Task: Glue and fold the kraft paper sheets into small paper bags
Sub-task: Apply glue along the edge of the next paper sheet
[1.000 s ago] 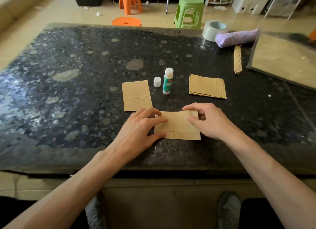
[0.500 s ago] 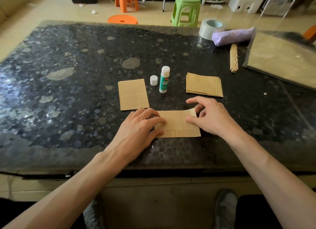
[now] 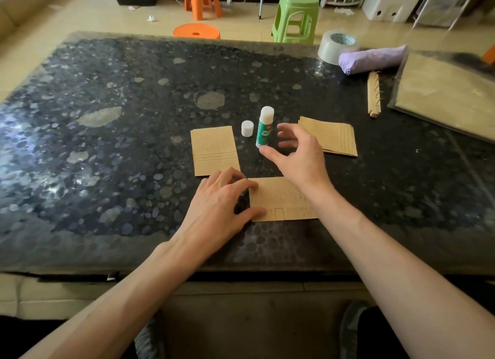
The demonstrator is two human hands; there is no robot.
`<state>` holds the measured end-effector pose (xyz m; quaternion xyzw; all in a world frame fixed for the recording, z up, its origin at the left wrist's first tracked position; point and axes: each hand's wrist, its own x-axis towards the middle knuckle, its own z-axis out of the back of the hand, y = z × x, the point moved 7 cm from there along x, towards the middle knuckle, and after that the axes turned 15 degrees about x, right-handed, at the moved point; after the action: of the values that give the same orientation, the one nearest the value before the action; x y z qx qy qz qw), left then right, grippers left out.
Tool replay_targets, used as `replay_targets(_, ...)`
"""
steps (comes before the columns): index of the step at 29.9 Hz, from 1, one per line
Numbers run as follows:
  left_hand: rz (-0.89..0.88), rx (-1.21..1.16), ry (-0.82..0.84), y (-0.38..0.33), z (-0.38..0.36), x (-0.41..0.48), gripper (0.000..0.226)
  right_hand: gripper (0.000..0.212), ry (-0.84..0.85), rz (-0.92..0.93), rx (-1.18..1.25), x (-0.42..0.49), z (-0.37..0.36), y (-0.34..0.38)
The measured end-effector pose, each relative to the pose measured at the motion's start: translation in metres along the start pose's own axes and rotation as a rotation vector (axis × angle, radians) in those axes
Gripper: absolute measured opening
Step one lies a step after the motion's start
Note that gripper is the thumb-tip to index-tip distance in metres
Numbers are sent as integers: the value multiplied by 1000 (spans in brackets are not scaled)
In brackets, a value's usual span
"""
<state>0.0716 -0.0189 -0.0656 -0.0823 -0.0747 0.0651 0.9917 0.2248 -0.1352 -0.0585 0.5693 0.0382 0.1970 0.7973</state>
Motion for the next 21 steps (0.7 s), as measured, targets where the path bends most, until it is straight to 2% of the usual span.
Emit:
replay_targets(3, -25, -6, 11, -2, 2, -3, 58, 56, -22, -31, 44, 11, -11, -3)
replay_targets(8, -32, 10, 30, 1, 2, -7, 62, 30, -19, 59, -3, 12, -15, 5)
replay_targets(17, -19, 43, -23, 2, 9, -3, 53, 19, 46, 42, 112, -16, 15, 19)
replay_targets(21, -7, 27, -7, 0, 11, -1, 55, 16, 16, -15, 200, -33, 36, 21)
